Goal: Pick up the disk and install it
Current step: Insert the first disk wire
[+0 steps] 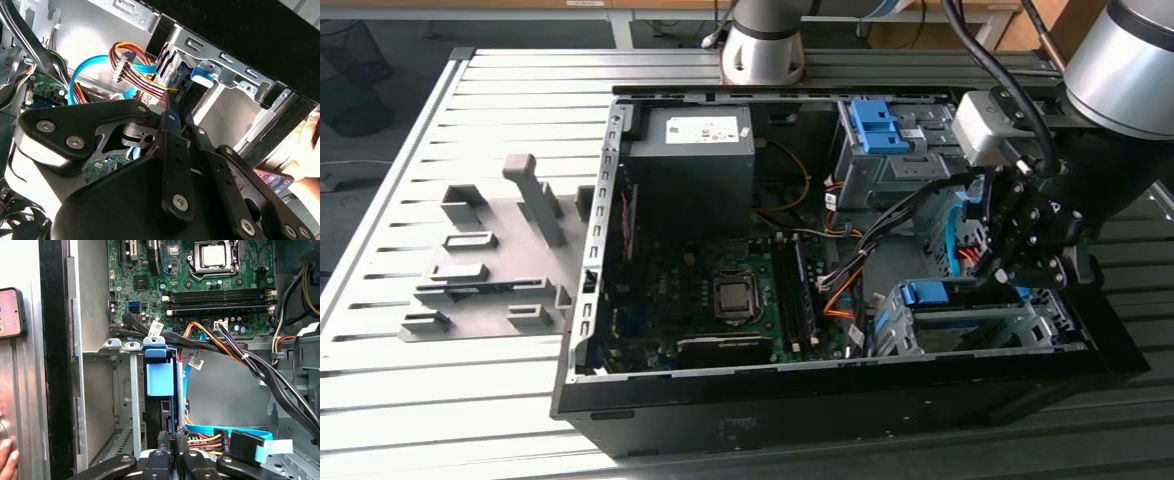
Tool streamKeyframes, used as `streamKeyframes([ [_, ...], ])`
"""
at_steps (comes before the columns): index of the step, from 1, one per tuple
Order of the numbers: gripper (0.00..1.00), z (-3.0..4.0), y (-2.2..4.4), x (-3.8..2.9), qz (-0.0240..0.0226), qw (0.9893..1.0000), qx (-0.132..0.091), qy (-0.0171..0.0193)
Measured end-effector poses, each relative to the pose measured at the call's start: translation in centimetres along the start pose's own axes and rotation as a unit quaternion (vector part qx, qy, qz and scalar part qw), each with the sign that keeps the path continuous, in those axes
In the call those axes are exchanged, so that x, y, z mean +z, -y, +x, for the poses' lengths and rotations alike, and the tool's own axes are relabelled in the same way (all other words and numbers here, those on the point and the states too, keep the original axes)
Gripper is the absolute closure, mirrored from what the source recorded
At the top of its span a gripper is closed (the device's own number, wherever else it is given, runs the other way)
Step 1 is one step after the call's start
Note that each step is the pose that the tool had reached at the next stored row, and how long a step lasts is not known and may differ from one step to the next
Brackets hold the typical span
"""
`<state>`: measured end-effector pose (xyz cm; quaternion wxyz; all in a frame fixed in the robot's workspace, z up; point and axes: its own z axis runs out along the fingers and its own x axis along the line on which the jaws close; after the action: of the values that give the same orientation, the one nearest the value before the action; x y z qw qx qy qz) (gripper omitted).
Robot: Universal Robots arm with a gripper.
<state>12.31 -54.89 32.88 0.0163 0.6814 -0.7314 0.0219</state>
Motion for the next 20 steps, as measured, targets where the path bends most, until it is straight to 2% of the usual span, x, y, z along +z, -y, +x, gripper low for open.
streamKeyframes([
  [1, 0.82, 0.0, 0.0, -0.12, 0.0, 1.0, 0.0, 0.0001],
  [2, 0.76, 0.01, 0.0, -0.31, 0.0, 1.0, 0.0, -0.0001],
  [7, 0.76, 0.06, 0.01, -1.13, 0.0, 1.0, 0.0, -0.0002],
  [10, 0.78, 0.06, 0.01, -1.14, 0.0, 1.0, 0.0, 0.0001],
  [11, 0.84, 0.06, 0.01, -1.15, 0.0, 1.0, 0.0, 0.0],
  [12, 0.84, 0.06, 0.01, -1.15, 0.0, 1.0, 0.0, 0.0],
  [13, 0.89, 0.06, 0.01, -1.16, 0.0, 1.0, 0.0, -0.0001],
  [20, 0.89, 0.06, 0.01, -1.16, 0.0, 1.0, 0.0, 0.0],
])
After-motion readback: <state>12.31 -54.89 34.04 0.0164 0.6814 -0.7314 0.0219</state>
